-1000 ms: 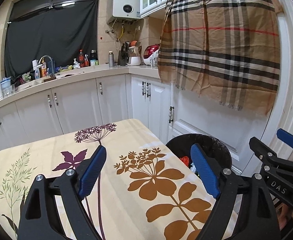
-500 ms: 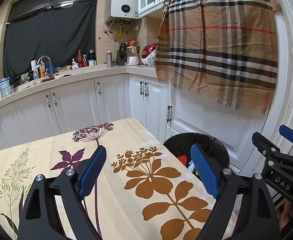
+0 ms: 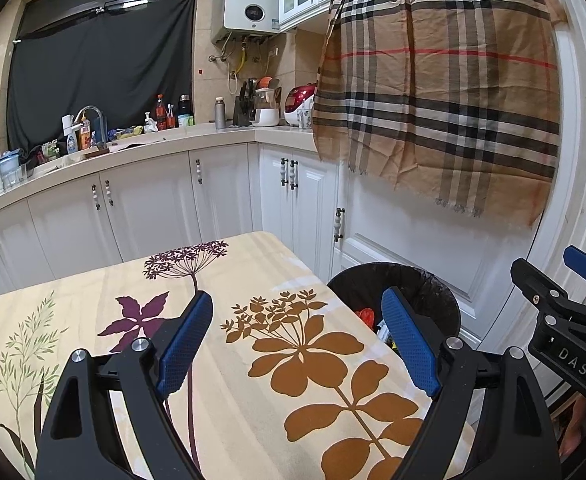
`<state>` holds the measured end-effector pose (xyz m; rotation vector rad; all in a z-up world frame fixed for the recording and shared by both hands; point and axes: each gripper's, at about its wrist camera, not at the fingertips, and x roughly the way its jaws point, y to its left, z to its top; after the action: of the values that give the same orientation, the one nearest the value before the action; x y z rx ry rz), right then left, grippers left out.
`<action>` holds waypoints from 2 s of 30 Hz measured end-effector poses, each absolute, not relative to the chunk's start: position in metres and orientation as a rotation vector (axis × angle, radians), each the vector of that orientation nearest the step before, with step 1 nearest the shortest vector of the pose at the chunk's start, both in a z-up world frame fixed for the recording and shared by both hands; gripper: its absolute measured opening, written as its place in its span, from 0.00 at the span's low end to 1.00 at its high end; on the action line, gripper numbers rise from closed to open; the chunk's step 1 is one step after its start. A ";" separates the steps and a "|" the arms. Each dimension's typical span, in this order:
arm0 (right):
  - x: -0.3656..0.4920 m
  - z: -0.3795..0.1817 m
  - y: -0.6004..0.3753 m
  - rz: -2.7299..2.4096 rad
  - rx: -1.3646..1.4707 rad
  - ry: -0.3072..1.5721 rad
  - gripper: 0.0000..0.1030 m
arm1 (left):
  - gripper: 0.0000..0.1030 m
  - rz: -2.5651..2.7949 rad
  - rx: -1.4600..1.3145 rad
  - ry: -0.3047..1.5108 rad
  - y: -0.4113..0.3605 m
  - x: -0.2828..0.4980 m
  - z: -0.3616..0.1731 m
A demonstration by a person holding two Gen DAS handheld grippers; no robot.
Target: Collect trash
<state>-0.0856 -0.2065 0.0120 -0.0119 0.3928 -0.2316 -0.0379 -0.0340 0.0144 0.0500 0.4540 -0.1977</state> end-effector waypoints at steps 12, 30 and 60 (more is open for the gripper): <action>-0.085 0.012 -0.206 -0.232 -0.012 0.391 0.79 | 0.81 -0.196 0.050 0.454 -0.034 -0.037 0.014; -0.084 0.013 -0.208 -0.234 -0.013 0.390 0.79 | 0.81 -0.199 0.046 0.455 -0.033 -0.037 0.013; -0.083 0.011 -0.204 -0.228 -0.023 0.393 0.79 | 0.83 -0.212 0.018 0.469 -0.034 -0.037 0.012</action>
<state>-0.0828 -0.2035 0.0106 -0.0228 0.3933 -0.2276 -0.0370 -0.0345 0.0125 0.0180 0.4686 -0.2123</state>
